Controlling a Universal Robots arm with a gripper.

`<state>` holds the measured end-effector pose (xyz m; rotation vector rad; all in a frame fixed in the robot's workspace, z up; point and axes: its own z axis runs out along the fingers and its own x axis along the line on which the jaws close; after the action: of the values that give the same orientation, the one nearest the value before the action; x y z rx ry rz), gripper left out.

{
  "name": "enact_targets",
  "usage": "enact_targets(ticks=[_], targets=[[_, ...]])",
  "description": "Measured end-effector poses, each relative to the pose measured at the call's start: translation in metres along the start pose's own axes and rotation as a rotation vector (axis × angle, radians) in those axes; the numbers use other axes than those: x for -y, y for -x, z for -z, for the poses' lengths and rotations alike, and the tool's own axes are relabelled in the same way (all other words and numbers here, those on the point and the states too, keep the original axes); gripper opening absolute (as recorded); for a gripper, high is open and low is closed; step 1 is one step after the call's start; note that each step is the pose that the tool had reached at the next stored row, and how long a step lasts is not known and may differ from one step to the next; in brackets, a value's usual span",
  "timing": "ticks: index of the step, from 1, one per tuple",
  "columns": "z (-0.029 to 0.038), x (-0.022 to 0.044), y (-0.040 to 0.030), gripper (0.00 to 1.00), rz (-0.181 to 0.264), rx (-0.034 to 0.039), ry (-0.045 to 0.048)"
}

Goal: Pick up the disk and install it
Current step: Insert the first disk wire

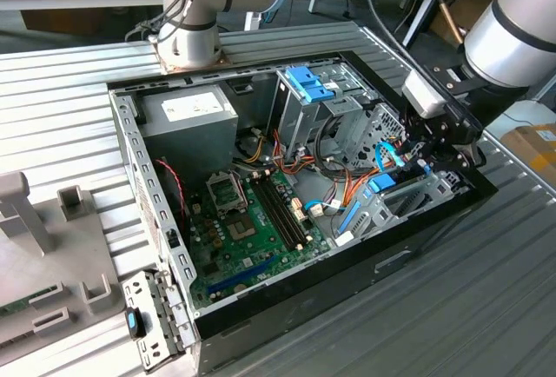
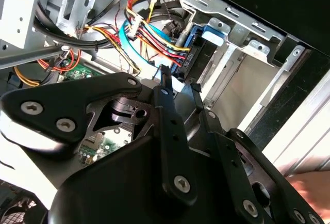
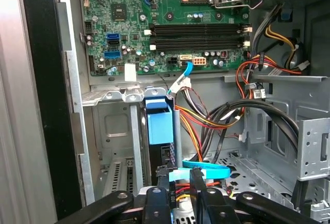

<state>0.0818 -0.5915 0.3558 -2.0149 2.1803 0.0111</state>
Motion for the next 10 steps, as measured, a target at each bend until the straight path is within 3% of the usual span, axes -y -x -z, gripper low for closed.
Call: enact_targets(ticks=[6,10], targets=[[-0.0044,-0.0005,-0.0003,0.3,0.0,-0.0002,0.0],[-0.0055,-0.001,0.0037,0.3,0.0,0.0028,0.0002]])
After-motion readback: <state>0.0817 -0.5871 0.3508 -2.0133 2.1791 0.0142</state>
